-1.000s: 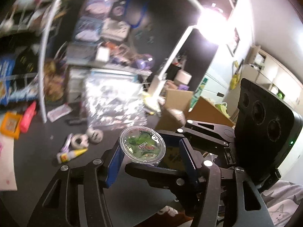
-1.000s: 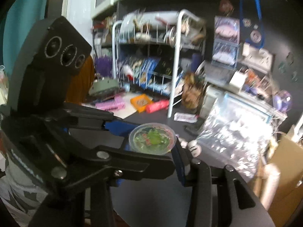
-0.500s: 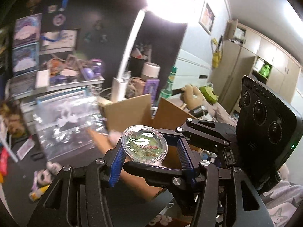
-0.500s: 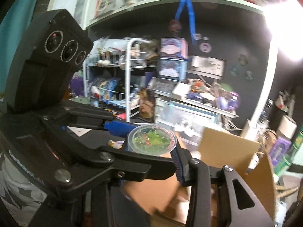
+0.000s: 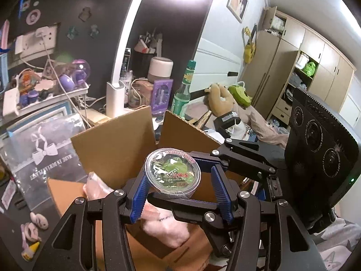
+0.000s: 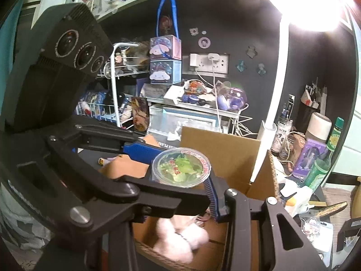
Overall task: Organize objects
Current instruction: 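Carry the green container into the cardboard box and open the right gripper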
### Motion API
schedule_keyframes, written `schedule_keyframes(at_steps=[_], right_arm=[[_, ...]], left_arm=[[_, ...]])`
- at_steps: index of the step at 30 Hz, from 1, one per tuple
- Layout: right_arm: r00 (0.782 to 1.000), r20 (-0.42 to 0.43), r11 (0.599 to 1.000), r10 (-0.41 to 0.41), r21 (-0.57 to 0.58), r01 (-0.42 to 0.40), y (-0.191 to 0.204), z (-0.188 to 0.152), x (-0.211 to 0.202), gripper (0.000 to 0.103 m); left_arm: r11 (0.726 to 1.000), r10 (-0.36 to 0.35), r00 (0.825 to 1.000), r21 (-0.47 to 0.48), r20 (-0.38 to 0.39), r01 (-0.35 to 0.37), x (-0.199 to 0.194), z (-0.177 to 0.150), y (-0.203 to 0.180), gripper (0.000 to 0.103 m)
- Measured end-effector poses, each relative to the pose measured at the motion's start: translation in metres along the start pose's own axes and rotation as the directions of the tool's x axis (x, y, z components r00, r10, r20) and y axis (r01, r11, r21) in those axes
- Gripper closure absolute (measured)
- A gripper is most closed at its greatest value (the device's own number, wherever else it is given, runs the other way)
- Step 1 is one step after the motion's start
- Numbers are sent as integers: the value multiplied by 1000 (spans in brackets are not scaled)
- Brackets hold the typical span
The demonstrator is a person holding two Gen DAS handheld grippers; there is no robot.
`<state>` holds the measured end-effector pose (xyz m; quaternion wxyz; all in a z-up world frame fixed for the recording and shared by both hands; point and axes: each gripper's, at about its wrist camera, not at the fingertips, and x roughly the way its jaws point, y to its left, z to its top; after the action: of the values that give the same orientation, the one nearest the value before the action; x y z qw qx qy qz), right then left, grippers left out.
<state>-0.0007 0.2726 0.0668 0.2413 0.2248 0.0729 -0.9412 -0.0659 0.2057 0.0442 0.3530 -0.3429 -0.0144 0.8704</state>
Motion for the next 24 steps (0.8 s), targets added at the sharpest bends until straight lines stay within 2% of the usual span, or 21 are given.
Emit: schedule_keyframes(at_steps=[4,6,8,10,11,24], right_arm=[[1000,-9,1000,-13,1,13,-7,0,3,66],[1000,-13,1000,-26,-8,26,-8,-1,5,66],[999,-14,1000,-29,-12,29,-8,-1,5,59],[999,-6,999,-38,-8,38,-9,-1,5,37],[999,-2,999,-44,-9,44,-10,-1,5,35],[998,-14,998,-57,-9,57,-8,2,6,35]], left_arm=[[1000,-11,1000,-1,-17,10,8,4,3,52],[1000,-12,1000,-1,-22,12,10,3,2,47],[1000,-15,1000,-2,-24,15,12,3,3,35],[1000,-12,1000,1,-25,12,12,2,3,34],[1000,-15,1000,1,-26,15,13,2,3,33],[1000,4,1000,2,15,-4,-9,-1,8,30]])
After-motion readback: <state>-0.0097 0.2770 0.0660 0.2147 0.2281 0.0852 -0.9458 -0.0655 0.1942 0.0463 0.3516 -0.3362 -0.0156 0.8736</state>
